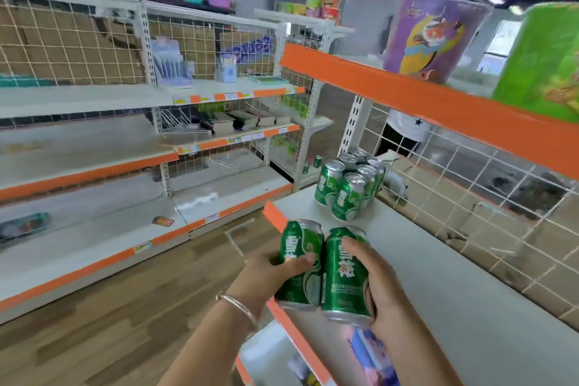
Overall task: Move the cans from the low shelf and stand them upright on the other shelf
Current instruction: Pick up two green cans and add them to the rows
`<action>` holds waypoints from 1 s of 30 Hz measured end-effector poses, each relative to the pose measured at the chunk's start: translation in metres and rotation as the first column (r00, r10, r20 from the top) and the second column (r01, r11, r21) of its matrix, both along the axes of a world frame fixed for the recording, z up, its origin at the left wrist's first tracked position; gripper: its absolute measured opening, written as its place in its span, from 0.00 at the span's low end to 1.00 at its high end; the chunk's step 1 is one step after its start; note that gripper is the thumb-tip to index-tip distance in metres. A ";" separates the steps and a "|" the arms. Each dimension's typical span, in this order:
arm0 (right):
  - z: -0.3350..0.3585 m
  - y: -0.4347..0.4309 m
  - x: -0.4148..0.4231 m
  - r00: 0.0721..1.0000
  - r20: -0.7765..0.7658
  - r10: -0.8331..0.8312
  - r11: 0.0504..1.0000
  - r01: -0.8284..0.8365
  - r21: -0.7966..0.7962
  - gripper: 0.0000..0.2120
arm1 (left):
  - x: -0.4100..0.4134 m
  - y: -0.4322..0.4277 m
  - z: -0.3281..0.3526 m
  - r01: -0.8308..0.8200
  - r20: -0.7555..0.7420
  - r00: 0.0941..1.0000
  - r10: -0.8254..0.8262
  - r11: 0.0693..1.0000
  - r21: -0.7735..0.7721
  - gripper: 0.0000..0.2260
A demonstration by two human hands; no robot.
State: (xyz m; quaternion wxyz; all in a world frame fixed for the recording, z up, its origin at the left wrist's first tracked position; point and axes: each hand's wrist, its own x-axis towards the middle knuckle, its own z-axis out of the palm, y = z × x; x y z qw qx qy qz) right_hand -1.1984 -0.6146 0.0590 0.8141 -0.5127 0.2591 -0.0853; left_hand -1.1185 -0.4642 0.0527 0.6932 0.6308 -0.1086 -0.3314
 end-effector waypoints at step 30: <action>-0.052 -0.055 0.138 0.909 0.190 -0.371 0.691 0.407 -0.598 0.27 | 0.227 -0.126 -0.066 0.390 0.443 0.807 -0.391 0.916 0.097 0.26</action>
